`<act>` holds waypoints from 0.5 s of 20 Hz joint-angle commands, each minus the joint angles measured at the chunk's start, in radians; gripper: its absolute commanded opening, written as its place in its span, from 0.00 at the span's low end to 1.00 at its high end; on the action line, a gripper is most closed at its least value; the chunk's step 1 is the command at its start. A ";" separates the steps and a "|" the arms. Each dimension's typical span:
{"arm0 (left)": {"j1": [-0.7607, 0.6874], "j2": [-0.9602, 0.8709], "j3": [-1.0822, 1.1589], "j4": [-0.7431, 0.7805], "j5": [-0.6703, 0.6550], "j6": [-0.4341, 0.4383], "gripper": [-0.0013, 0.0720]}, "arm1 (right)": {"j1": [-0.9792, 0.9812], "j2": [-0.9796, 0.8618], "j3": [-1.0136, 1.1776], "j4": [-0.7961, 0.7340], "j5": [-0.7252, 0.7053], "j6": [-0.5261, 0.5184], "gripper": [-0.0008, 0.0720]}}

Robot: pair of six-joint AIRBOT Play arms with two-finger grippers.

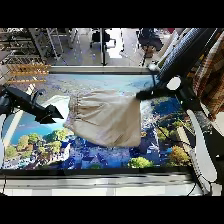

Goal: Fold the clothes and pants, and hang the long-sleeved shirts on hangers.

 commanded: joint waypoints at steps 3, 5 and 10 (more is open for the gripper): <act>-0.070 -0.001 -0.100 0.000 -0.108 -0.011 0.84 | -0.047 -0.072 0.026 -0.060 0.005 0.137 0.88; -0.087 -0.001 -0.179 0.000 -0.153 -0.011 0.83 | -0.112 -0.068 -0.048 -0.056 0.230 0.111 0.77; -0.084 -0.001 -0.338 0.000 -0.257 -0.047 0.84 | -0.338 0.082 -0.519 0.262 0.414 0.063 0.76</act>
